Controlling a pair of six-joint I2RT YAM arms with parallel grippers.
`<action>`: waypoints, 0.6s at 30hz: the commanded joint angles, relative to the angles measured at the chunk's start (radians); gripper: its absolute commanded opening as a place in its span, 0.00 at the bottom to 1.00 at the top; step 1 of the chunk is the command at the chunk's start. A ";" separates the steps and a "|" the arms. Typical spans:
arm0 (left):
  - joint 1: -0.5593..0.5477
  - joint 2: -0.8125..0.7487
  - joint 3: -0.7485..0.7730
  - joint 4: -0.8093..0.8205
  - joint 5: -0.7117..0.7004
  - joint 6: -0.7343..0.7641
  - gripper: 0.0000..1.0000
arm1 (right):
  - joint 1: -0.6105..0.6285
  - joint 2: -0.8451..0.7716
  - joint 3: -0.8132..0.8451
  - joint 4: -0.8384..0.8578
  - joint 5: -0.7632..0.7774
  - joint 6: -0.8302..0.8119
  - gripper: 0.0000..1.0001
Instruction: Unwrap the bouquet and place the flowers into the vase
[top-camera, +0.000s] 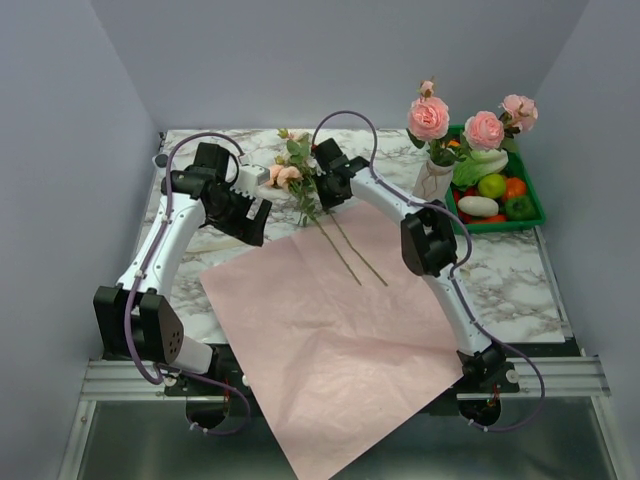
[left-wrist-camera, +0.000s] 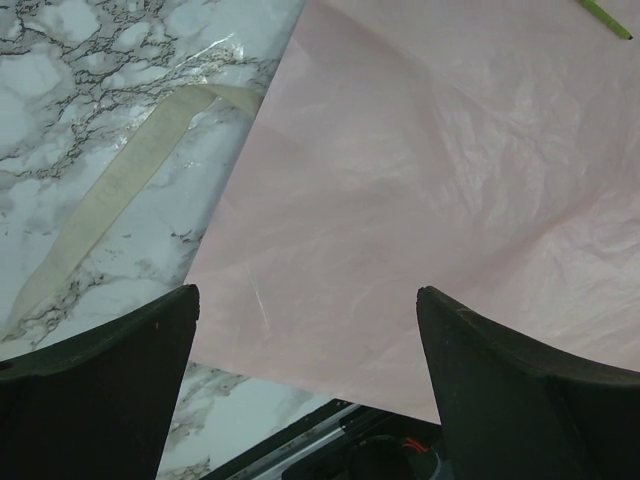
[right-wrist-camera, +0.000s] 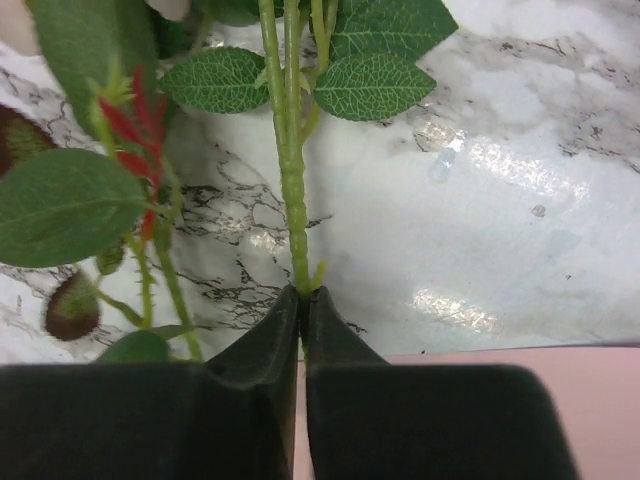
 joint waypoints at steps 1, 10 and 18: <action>0.007 -0.038 -0.009 0.010 0.032 0.000 0.99 | 0.028 -0.028 -0.070 -0.008 0.001 0.012 0.03; 0.007 -0.077 -0.006 -0.004 0.037 -0.008 0.99 | 0.052 -0.364 -0.328 0.210 0.077 0.021 0.01; 0.009 -0.094 0.052 -0.032 0.018 -0.008 0.99 | 0.112 -0.630 -0.349 0.334 0.062 -0.129 0.01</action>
